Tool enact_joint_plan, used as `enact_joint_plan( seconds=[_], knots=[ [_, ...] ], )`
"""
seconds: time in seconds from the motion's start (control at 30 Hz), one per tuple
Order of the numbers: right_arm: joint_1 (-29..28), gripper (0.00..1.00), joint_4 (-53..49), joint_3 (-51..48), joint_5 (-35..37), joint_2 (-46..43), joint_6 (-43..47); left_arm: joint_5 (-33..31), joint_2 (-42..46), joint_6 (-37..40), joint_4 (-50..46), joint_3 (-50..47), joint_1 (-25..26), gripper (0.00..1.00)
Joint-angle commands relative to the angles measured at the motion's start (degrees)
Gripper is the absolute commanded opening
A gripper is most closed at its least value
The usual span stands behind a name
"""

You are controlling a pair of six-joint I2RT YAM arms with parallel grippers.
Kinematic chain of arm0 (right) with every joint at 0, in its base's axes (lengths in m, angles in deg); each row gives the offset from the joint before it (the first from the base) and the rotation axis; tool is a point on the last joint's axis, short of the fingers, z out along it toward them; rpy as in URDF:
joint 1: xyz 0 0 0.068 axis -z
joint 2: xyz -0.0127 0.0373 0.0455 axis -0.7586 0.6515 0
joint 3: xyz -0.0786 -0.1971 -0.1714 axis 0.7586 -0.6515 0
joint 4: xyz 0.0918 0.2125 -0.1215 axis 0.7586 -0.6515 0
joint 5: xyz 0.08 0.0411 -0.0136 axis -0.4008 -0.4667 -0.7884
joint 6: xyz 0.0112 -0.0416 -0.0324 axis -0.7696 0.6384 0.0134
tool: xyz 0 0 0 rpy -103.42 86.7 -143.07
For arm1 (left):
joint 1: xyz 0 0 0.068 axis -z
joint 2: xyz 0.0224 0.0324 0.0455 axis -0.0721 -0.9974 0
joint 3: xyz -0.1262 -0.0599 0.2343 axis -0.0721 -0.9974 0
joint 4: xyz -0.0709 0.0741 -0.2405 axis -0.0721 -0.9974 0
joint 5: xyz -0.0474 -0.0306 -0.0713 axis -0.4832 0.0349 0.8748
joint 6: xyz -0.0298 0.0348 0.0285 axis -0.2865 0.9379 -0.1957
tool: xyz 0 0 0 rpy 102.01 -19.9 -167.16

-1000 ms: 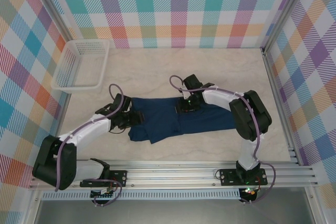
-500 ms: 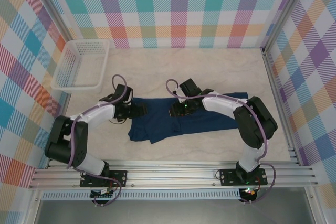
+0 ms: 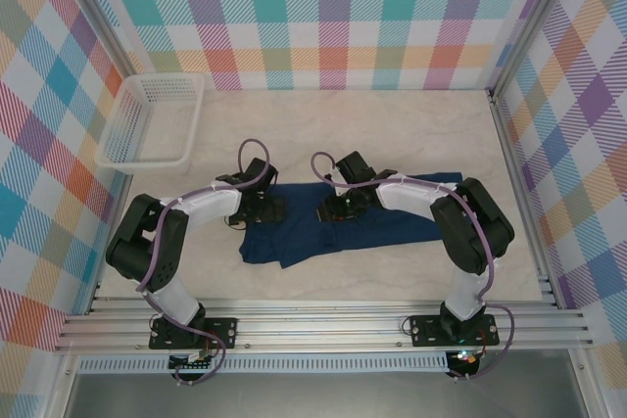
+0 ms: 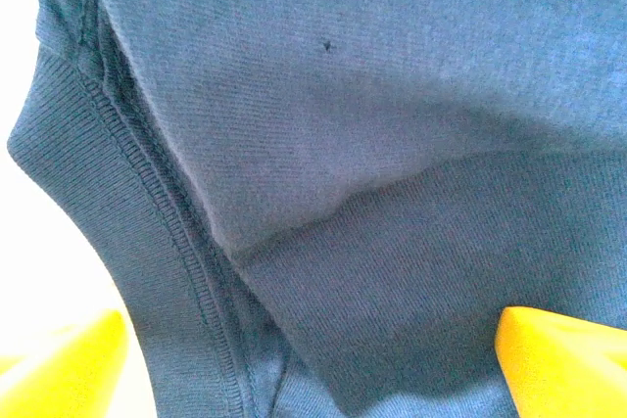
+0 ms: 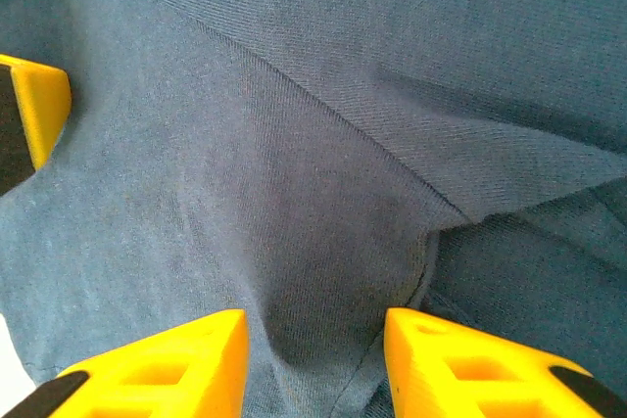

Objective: Fold the inside-out t-shirt

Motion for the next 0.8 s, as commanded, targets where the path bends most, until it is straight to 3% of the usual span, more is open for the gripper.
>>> enact_joint_plan(
  seconds=[0.0, 0.2, 0.37, 0.77],
  knots=[
    [-0.3, 0.41, 1.2, -0.9, -1.2, 0.5, -0.6, -3.1, 0.7, -1.1, -2.7, 0.5, 0.8, 0.97],
    [-0.3, 0.41, 1.2, -1.0, -1.1, 0.7, -0.7, -0.9, -1.1, -1.3, -1.1, -0.6, 1.0, 0.98],
    [-0.3, 0.40, 1.1, -1.1, -0.8, 0.7, -0.7, 4.1, -2.9, -2.3, 1.1, -1.5, 1.2, 0.93],
    [-0.3, 0.40, 1.0, -1.1, -0.5, 0.8, -0.9, 5.4, -4.9, -5.8, 5.4, -4.7, 3.7, 0.54]
  ],
)
